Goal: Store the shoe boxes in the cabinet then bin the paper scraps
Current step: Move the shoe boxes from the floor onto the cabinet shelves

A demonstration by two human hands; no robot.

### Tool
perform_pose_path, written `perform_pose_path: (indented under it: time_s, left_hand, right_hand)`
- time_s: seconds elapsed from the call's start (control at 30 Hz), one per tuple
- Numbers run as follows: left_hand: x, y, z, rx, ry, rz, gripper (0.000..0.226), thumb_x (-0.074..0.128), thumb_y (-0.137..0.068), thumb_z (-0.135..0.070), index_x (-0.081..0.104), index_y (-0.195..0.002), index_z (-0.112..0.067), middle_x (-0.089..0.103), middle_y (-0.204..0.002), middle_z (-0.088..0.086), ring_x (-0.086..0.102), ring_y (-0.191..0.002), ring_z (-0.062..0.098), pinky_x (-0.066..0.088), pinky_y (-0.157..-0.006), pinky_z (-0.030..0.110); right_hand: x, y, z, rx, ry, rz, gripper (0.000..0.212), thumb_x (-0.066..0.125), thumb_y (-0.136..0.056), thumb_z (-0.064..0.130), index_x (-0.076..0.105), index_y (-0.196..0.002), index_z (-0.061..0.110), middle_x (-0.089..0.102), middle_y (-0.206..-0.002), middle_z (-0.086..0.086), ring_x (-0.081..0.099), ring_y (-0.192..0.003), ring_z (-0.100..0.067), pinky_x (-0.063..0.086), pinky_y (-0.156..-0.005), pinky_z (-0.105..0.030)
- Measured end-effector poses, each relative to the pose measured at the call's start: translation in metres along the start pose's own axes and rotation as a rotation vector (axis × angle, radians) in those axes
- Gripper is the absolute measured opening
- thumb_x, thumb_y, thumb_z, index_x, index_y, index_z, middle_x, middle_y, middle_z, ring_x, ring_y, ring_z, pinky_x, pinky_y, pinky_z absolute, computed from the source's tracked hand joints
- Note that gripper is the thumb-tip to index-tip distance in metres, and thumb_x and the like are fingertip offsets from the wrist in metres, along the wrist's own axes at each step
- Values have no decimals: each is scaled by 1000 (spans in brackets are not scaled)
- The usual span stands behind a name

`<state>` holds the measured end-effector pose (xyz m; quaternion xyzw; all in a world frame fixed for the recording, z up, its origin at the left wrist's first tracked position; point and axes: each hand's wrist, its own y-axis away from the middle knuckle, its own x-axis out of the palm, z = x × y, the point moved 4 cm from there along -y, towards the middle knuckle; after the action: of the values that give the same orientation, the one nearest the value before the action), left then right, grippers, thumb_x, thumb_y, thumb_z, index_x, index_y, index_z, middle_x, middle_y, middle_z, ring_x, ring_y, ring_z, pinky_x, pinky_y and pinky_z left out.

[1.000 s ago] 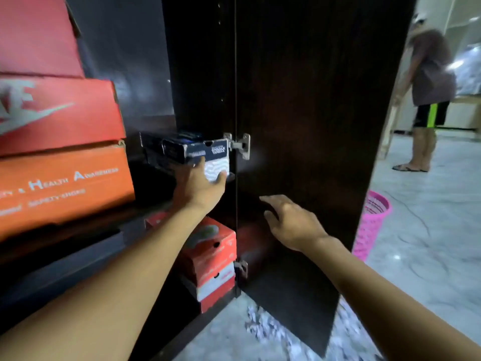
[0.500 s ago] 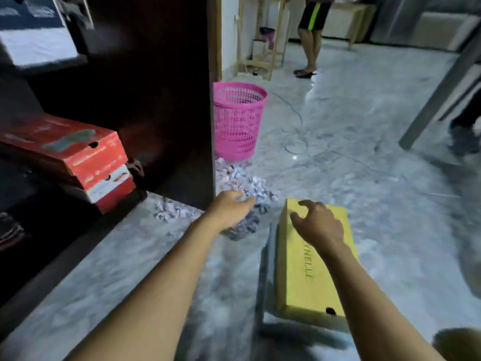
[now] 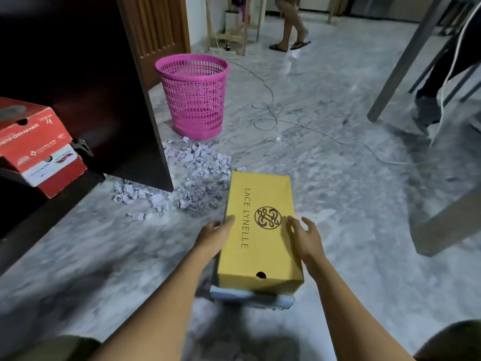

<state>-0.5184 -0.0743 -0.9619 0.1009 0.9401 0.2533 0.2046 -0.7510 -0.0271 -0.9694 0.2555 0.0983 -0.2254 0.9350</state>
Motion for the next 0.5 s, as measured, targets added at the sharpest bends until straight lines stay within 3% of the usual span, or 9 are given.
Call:
perform_pose_path:
  time_s: [0.13,0.2,0.23,0.27,0.3,0.33,0.4,0.5]
  left_hand:
    - [7,3,14,-74,58,97,66,29,-84,-80,68,-109,-32,72,-108,-7,64,-98,14,47,-78,32]
    - [11,2,19,-82,110,125,83,31,-69,-92,57,-128,-40,62,-132,-7,56,-120,18,42,-100,42]
    - [12,-1,19,-85,154,105,101,34,-58,-98,46,-140,-40,47,-148,-5,45,-133,20,32,-111,46]
    - [11,0,16,-88,170,85,112,37,-54,-99,33,-148,-39,32,-157,-5,32,-142,20,23,-117,48]
    - [10,7,8,-75,176,81,108,37,-62,-95,25,-151,-36,22,-160,-5,22,-146,19,16,-120,47]
    - [12,13,2,-65,202,95,91,35,-77,-84,23,-152,-33,20,-161,-5,20,-147,19,15,-120,44]
    - [15,17,-1,-70,277,167,64,29,-96,-63,31,-150,-29,37,-154,-1,36,-140,22,24,-117,42]
    - [9,17,2,-83,343,222,57,33,-97,-59,52,-138,-26,63,-131,5,61,-117,26,42,-106,46]
  right_hand:
    - [-1,4,-31,104,-131,160,37,37,-100,57,58,-119,33,69,-104,0,65,-92,-17,48,-66,-30]
    - [3,9,-37,112,-141,200,34,30,-102,56,59,-100,38,65,-90,11,62,-83,-9,47,-66,-28]
    - [5,11,-38,111,-163,216,34,29,-102,55,58,-92,39,63,-86,14,60,-81,-7,47,-68,-28]
    - [8,13,-38,103,-186,228,35,29,-102,54,57,-88,40,63,-85,14,61,-81,-7,48,-71,-30]
    - [10,15,-35,98,-206,240,35,30,-102,54,58,-85,41,65,-85,13,62,-81,-9,48,-76,-32]
    - [11,15,-35,93,-230,246,36,31,-102,55,60,-85,41,68,-88,12,65,-84,-11,49,-79,-33]
    - [13,11,-37,74,-264,255,34,37,-100,55,66,-93,38,71,-94,11,67,-90,-13,52,-78,-32]
    - [17,10,-26,8,-314,317,47,52,-91,62,62,-124,29,69,-119,5,65,-109,-17,52,-92,-37]
